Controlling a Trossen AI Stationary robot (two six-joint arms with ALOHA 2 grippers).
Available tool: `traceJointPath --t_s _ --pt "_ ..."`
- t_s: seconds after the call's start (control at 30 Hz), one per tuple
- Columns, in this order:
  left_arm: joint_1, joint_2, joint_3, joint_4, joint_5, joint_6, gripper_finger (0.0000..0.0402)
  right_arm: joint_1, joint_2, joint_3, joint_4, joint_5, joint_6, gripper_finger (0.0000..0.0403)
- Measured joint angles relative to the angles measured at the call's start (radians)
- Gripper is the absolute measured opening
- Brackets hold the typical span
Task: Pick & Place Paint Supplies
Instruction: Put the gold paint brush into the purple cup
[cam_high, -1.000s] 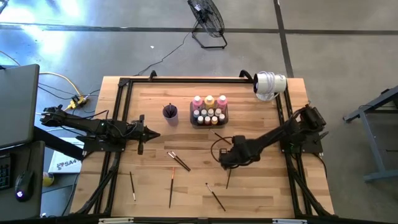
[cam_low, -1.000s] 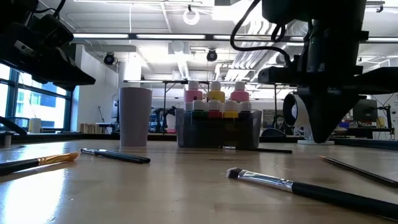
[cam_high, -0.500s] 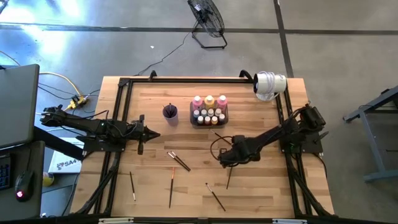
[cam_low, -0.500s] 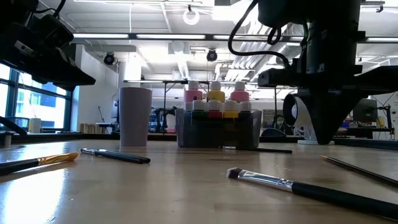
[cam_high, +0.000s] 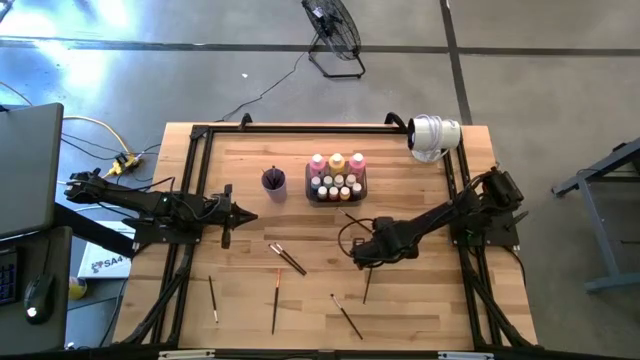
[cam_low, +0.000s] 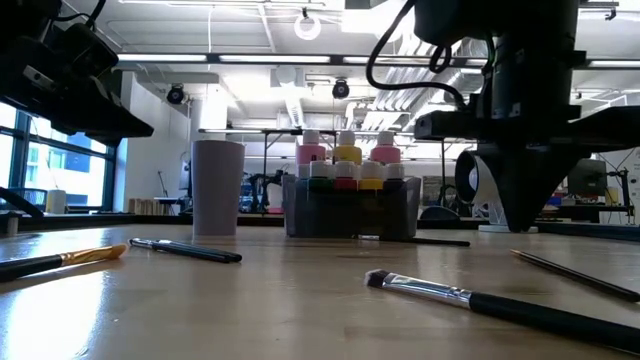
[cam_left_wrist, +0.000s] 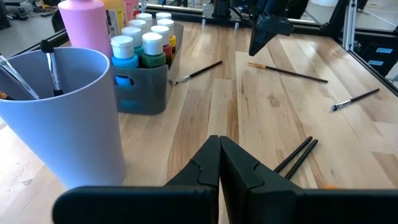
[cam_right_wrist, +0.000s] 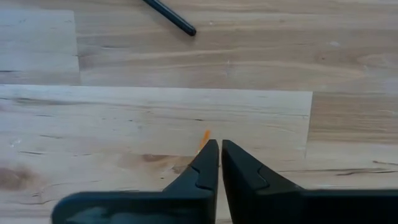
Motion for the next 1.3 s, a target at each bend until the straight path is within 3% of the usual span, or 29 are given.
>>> traceJointPath --t_s 0.27,0.4,0.83,1.3 --pt "0.0 0.0 0.0 0.0 0.0 0.0 0.0 0.0 0.0 0.0 0.004 0.003 0.007 0.0087" --pt "0.0 0.0 0.0 -0.003 0.0 0.0 0.0 0.0 0.0 0.0 0.004 -0.004 0.01 0.0104" --pt "0.0 0.0 0.0 -0.024 0.0 -0.001 0.0 0.007 0.001 -0.088 0.13 -0.026 0.056 0.0064" --pt "0.0 0.0 0.0 -0.025 0.0 -0.001 0.0 0.003 -0.004 -0.089 0.124 -0.072 0.026 0.0062"
